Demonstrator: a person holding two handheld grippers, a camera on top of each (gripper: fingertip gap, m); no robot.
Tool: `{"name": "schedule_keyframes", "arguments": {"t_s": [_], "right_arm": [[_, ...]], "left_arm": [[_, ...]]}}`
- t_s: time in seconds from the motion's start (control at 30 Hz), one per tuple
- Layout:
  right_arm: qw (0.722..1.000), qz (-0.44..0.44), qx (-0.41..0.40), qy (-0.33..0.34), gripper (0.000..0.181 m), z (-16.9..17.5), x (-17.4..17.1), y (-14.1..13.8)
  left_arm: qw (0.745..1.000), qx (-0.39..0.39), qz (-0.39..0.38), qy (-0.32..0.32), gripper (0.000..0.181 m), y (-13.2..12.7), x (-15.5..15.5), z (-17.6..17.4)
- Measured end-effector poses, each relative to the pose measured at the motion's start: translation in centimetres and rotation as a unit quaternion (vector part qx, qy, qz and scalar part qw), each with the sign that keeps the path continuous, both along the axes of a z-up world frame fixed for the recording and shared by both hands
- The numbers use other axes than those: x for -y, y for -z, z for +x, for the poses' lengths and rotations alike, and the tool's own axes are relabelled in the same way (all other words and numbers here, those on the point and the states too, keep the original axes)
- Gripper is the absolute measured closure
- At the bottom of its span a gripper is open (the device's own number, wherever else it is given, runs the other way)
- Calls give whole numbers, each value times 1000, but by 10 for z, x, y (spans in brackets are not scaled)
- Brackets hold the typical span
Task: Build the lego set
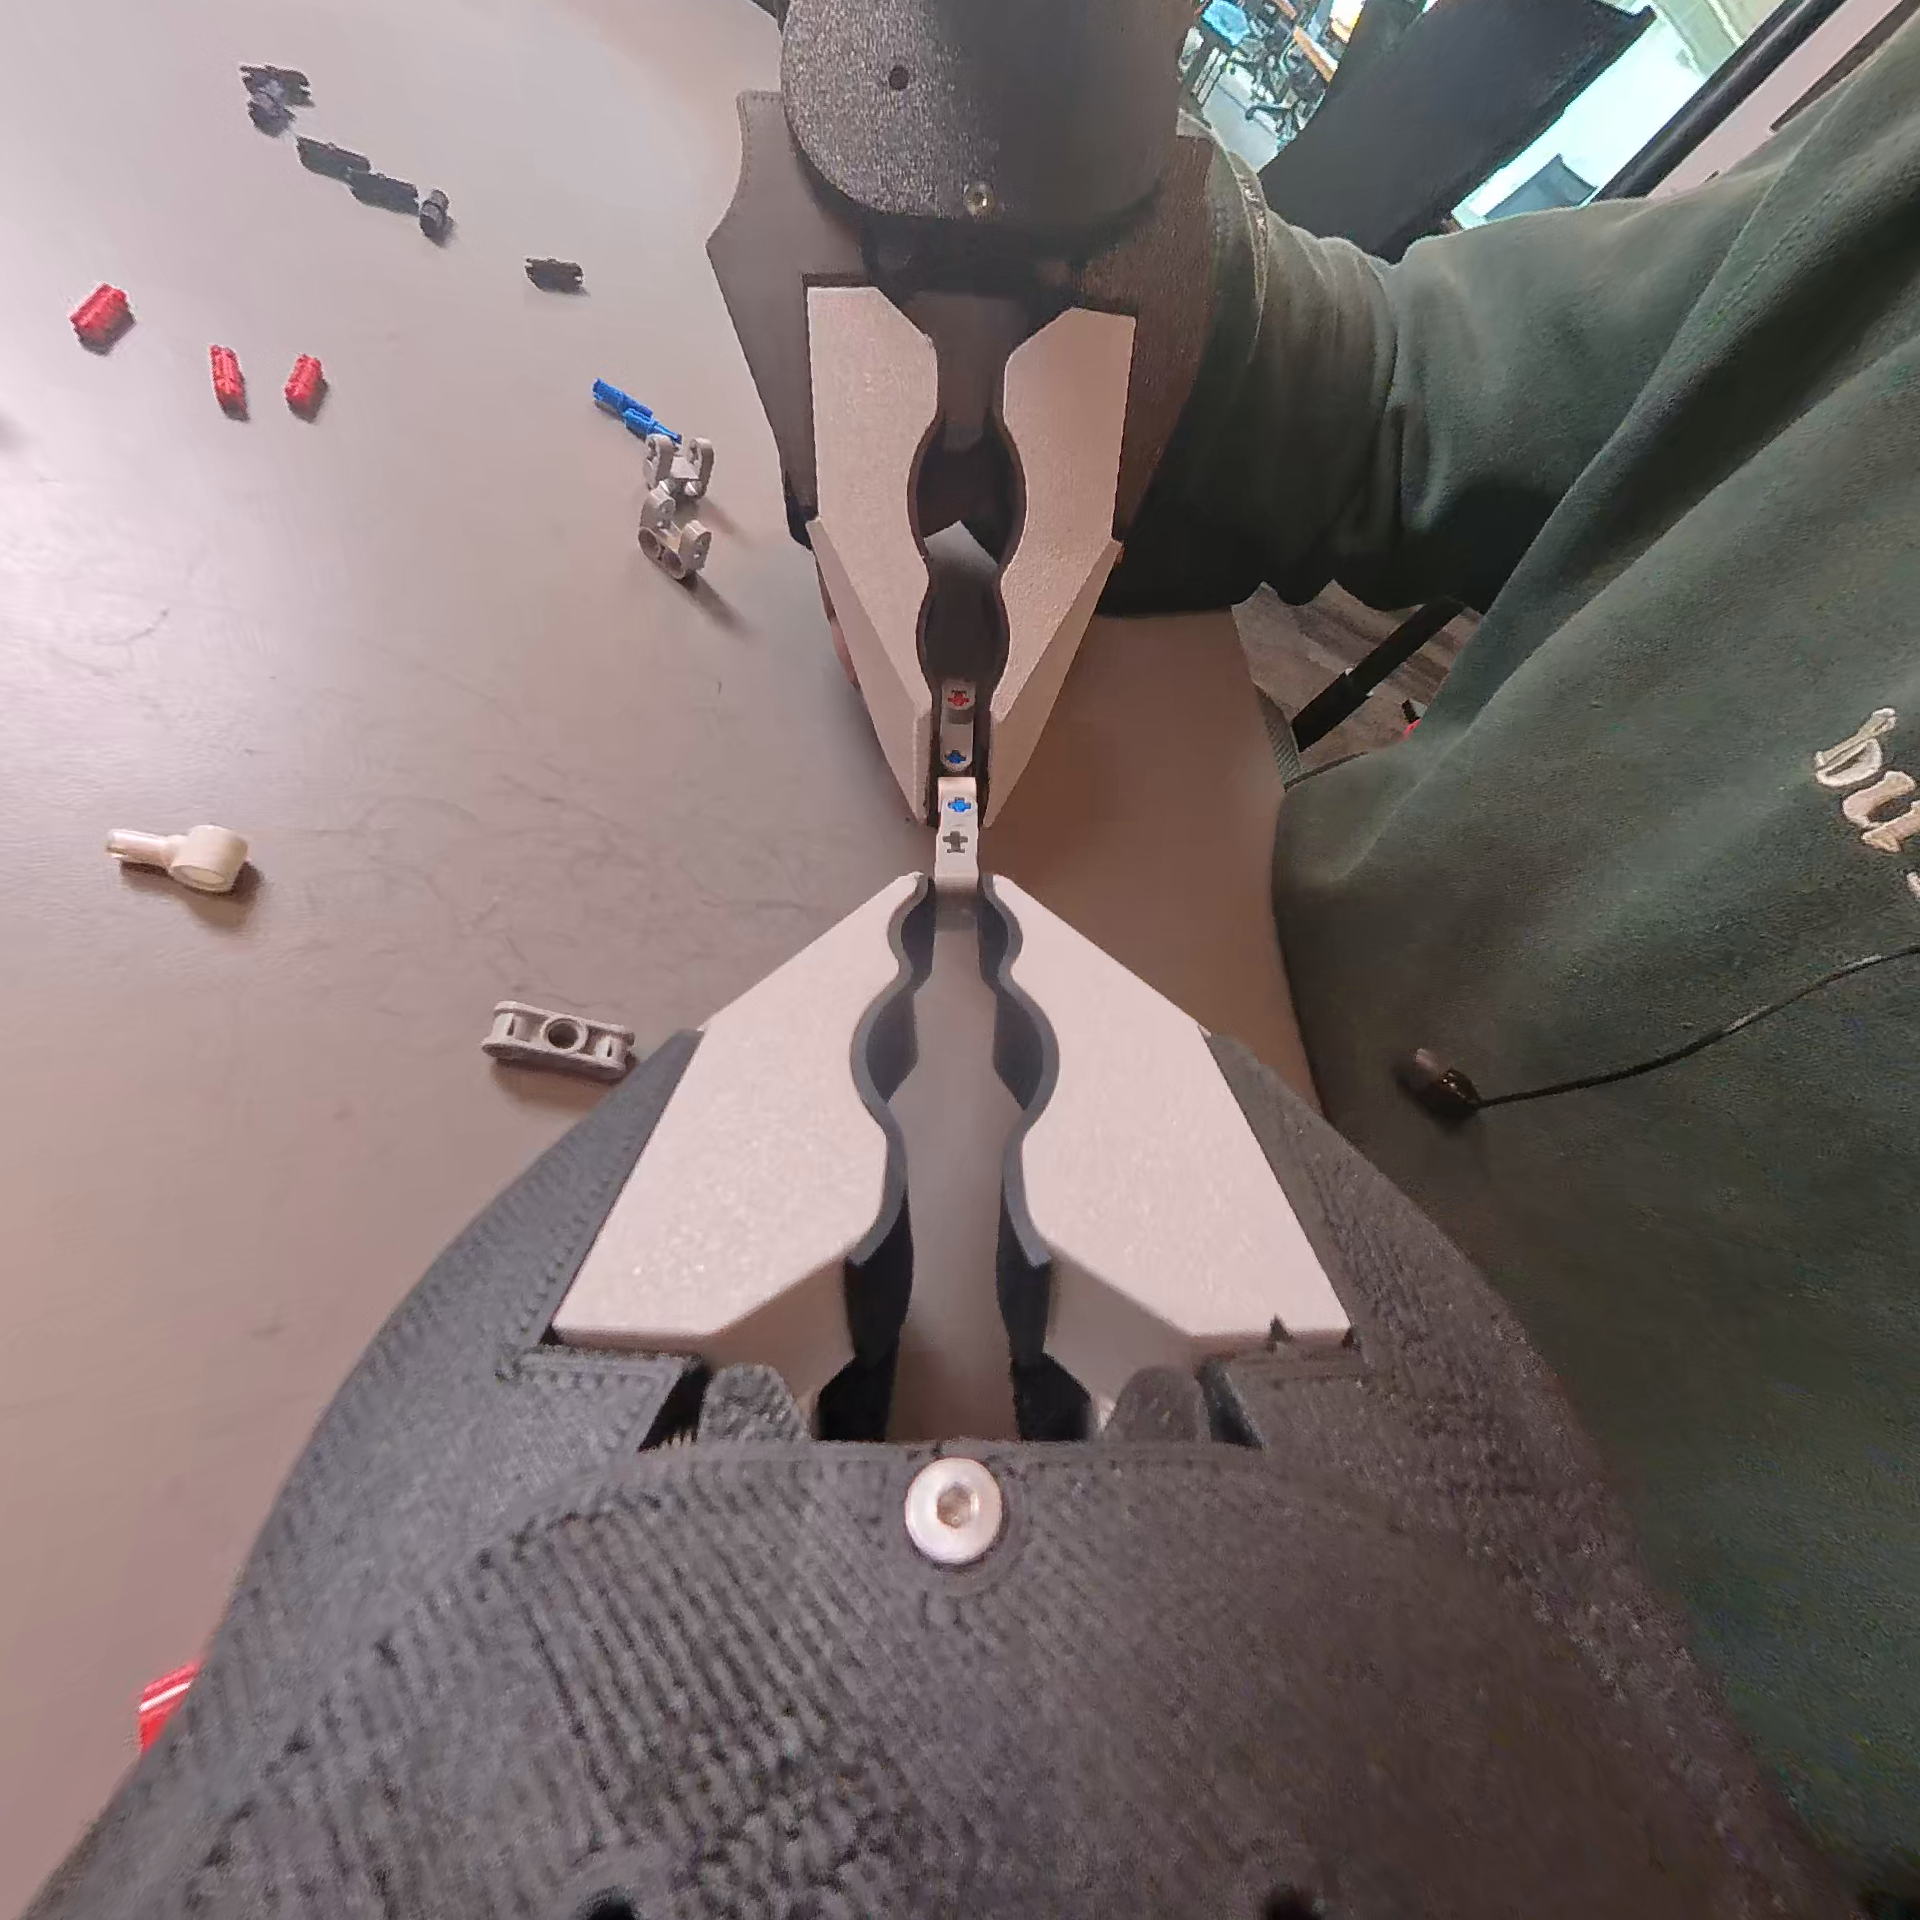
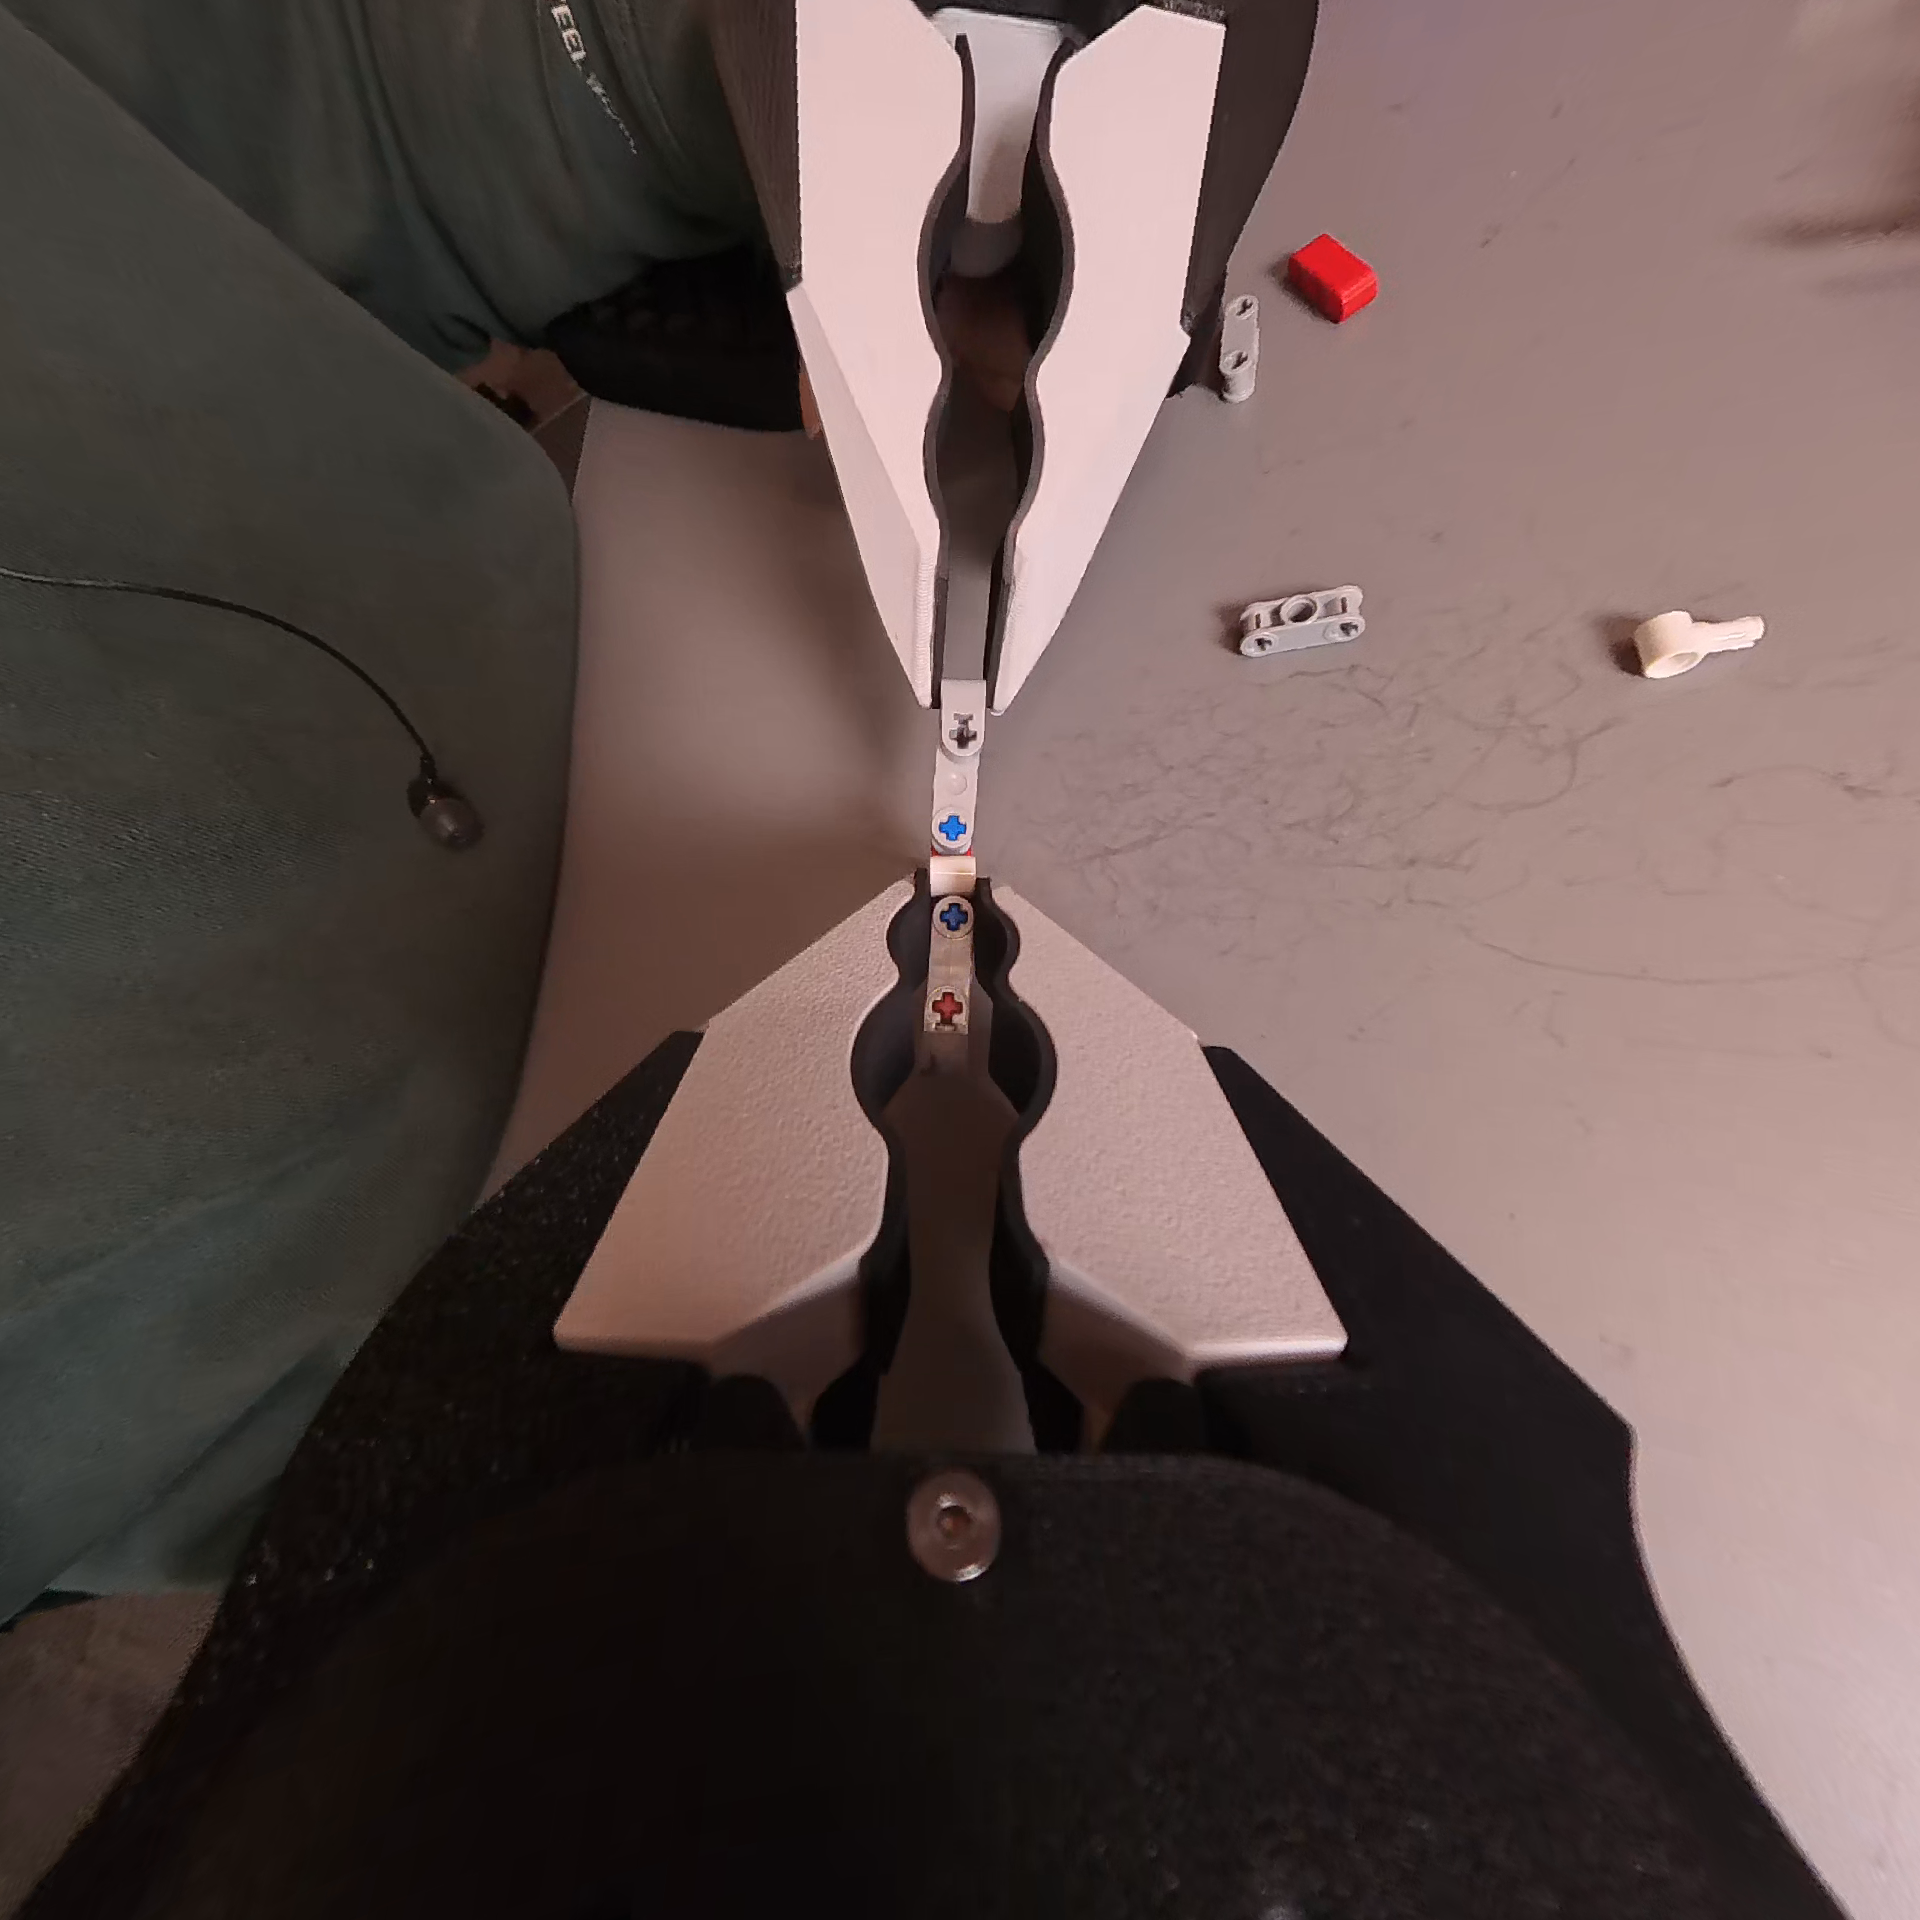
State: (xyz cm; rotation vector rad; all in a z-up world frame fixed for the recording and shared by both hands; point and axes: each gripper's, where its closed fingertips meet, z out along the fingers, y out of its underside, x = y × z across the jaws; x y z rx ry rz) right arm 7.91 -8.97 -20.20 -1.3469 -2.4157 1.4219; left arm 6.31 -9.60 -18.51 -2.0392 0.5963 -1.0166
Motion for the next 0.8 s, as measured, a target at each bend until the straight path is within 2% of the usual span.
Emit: {"name": "schedule_keyframes", "arguments": {"t_s": [0.2,0.43,0.57,0.8], "right_arm": [[998,55,-22,-11,175,0,-3,7],[983,176,-58,-19,176,-2,-8,15],[973,223,-62,-22,176,-2,-9,19],[970,235,-52,-27,176,-2,-7,22]], "left_arm": [[994,-87,61,15,175,9,1,2],[976,-182,111,29,175,20,0,2],[972,-200,114,33,175,24,1,2],[971,-209,114,37,175,27,1,1]]}}
